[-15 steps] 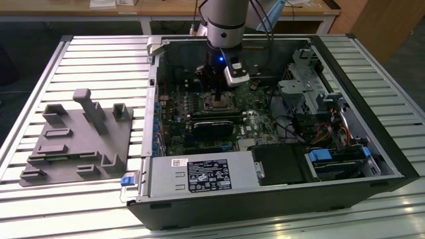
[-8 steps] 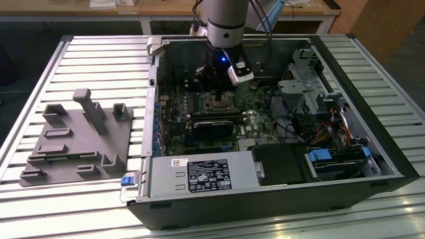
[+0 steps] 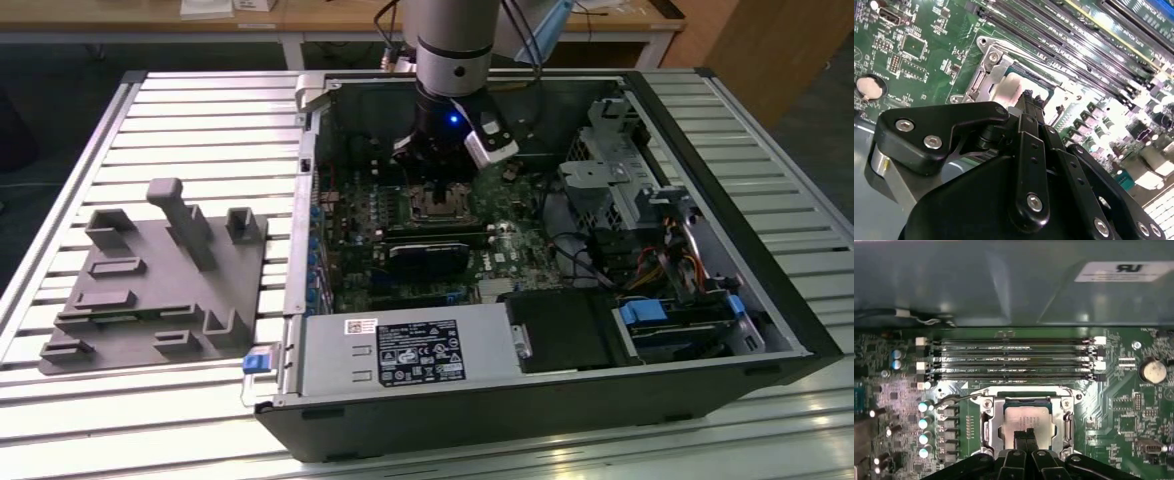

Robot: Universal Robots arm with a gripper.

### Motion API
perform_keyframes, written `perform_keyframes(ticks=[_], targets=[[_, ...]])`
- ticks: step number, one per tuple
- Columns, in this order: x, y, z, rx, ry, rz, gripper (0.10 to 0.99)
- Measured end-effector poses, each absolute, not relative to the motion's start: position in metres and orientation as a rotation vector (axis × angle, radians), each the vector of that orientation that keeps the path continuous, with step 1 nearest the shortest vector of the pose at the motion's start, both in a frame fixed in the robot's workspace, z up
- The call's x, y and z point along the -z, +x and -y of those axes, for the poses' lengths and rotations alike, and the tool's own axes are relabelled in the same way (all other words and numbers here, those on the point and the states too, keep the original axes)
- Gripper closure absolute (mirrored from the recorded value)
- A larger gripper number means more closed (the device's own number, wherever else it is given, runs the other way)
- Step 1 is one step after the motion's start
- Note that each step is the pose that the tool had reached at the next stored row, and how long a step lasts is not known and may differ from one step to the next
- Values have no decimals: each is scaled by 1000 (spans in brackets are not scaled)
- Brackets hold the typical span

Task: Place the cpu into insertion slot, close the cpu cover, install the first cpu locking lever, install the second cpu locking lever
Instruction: 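Close the cpu cover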

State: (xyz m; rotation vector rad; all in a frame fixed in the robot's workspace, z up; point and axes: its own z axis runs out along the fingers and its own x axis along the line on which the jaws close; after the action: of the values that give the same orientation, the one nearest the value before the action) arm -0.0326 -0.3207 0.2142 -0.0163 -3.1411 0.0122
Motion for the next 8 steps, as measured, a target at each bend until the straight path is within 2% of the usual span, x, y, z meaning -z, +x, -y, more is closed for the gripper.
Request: perform_keyframes(ticks=[8], targets=[[-214,-35,321,-13,-52,3187,980]])
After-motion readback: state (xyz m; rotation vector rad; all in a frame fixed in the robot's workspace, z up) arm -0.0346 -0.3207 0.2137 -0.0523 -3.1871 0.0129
